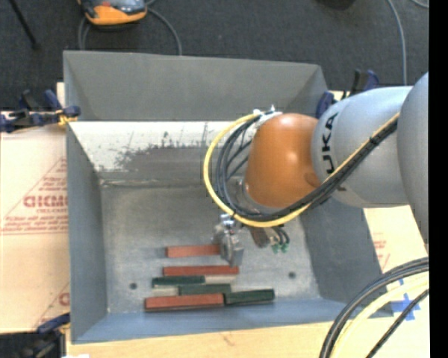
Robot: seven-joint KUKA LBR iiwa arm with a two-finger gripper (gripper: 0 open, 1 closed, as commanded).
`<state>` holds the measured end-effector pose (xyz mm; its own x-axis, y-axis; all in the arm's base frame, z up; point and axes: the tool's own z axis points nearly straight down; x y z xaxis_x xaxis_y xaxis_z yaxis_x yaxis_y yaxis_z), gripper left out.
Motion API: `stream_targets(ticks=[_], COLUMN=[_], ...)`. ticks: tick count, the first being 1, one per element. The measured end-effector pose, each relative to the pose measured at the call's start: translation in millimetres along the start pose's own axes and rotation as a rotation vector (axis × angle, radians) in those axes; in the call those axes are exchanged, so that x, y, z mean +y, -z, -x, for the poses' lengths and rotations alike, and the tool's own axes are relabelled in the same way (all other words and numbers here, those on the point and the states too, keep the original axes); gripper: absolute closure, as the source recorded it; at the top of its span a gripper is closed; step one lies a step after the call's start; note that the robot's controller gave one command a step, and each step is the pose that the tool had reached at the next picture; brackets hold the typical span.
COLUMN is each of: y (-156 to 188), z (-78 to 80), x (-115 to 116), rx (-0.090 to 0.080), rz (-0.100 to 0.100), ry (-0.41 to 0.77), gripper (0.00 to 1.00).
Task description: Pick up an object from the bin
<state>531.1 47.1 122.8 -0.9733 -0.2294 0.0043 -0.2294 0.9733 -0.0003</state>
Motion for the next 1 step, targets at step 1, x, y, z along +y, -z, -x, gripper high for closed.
stream_targets(ticks=[1], y=[42.3], z=[52.0], x=[-16.3], rx=[-0.008], rz=[-0.001], ry=[0.012], gripper=[1.00])
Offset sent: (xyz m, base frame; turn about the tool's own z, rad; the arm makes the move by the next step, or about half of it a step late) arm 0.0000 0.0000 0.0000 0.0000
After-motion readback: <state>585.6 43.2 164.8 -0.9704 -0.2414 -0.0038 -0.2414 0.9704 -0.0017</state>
